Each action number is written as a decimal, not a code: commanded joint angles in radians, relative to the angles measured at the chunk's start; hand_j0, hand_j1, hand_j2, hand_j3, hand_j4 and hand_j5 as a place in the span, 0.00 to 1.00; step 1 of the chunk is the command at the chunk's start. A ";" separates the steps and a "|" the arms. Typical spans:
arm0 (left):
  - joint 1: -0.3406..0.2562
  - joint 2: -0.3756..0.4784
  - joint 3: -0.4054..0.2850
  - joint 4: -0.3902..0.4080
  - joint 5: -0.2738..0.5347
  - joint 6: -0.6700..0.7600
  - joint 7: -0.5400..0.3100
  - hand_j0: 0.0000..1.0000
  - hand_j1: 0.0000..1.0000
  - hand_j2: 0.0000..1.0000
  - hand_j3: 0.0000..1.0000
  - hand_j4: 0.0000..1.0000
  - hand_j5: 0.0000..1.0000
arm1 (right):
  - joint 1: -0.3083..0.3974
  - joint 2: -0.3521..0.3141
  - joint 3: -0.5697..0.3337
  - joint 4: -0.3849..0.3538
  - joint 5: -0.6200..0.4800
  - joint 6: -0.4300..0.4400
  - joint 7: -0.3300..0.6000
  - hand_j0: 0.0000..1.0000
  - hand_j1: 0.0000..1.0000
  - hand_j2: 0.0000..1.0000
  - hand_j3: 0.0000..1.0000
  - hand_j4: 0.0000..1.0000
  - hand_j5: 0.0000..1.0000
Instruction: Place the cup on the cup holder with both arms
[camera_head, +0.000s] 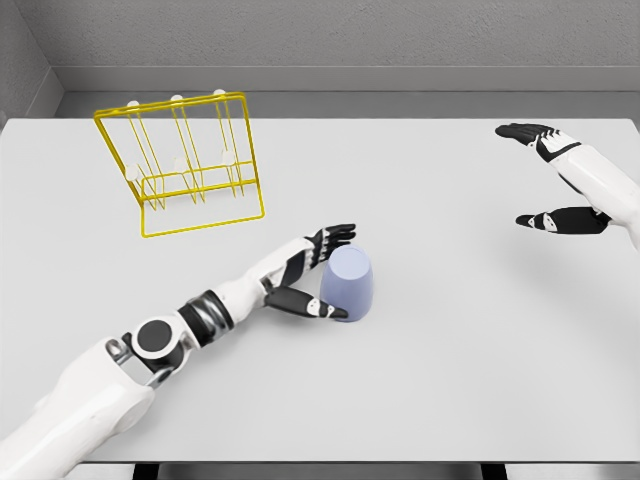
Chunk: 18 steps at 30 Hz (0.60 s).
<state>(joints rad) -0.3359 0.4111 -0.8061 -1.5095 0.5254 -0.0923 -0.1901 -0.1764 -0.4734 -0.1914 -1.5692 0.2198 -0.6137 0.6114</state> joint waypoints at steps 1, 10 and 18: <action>-0.002 -0.009 -0.002 0.002 0.002 0.000 0.000 1.00 1.00 1.00 1.00 1.00 1.00 | 0.000 -0.001 0.000 0.002 -0.008 0.003 -0.001 1.00 1.00 1.00 1.00 1.00 1.00; -0.012 -0.023 -0.005 0.003 0.004 0.037 0.000 0.85 0.85 0.85 0.85 0.85 0.85 | 0.000 -0.001 -0.003 0.003 -0.008 0.003 -0.001 1.00 1.00 1.00 1.00 1.00 1.00; -0.012 -0.032 -0.002 0.006 0.004 0.036 0.001 0.69 0.69 0.69 0.69 0.69 0.69 | 0.000 -0.001 -0.003 0.003 -0.008 0.003 -0.001 1.00 1.00 1.00 1.00 1.00 1.00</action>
<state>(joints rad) -0.3467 0.3804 -0.8094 -1.5050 0.5279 -0.0566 -0.1895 -0.1764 -0.4734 -0.1946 -1.5657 0.2196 -0.6137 0.6114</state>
